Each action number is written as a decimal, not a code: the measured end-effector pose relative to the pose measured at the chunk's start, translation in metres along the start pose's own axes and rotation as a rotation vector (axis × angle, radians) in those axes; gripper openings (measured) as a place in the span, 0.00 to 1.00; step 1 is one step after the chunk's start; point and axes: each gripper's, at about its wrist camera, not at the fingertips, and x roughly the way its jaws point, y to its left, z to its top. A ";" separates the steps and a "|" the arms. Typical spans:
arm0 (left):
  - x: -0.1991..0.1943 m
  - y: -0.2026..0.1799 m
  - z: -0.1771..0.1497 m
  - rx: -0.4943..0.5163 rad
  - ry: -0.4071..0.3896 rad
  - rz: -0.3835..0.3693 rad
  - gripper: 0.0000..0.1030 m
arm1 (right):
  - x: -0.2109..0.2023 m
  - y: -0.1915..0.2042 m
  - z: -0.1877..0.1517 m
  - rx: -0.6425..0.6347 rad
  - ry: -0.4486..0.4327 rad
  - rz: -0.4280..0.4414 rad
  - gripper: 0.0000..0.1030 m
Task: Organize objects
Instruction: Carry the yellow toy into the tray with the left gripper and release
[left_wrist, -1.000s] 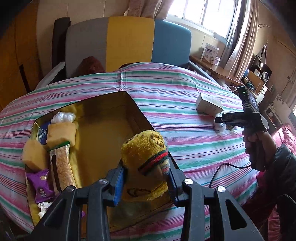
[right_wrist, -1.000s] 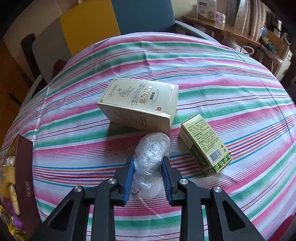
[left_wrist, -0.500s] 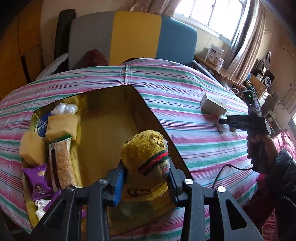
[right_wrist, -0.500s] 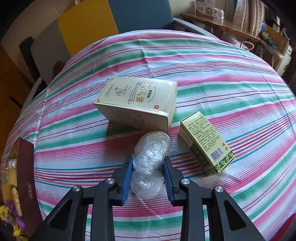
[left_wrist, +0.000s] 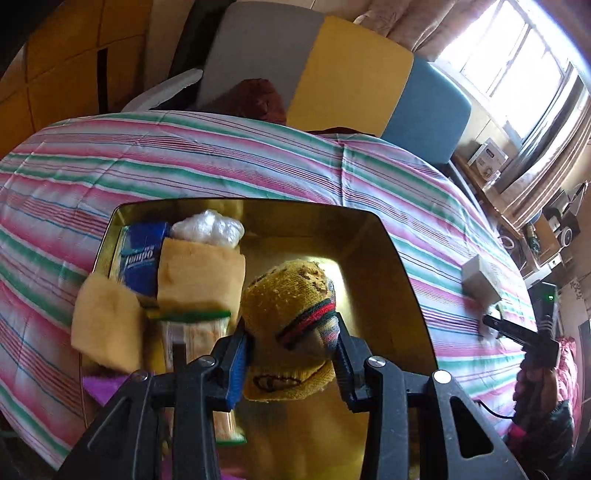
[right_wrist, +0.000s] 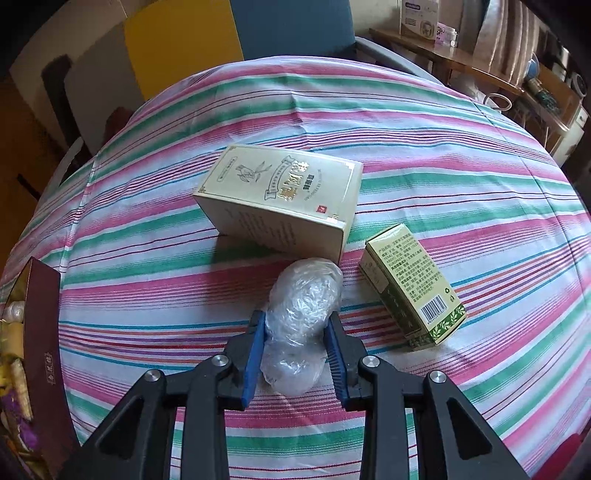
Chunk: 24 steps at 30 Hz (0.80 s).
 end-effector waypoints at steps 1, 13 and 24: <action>0.006 0.000 0.003 0.003 0.003 0.007 0.39 | 0.000 0.001 0.000 -0.005 0.000 -0.003 0.32; 0.078 0.002 0.048 0.024 0.051 0.114 0.43 | -0.003 0.005 -0.004 -0.039 -0.001 -0.027 0.32; 0.043 0.001 0.042 0.025 -0.007 0.105 0.62 | -0.002 0.003 -0.004 -0.039 0.006 -0.034 0.33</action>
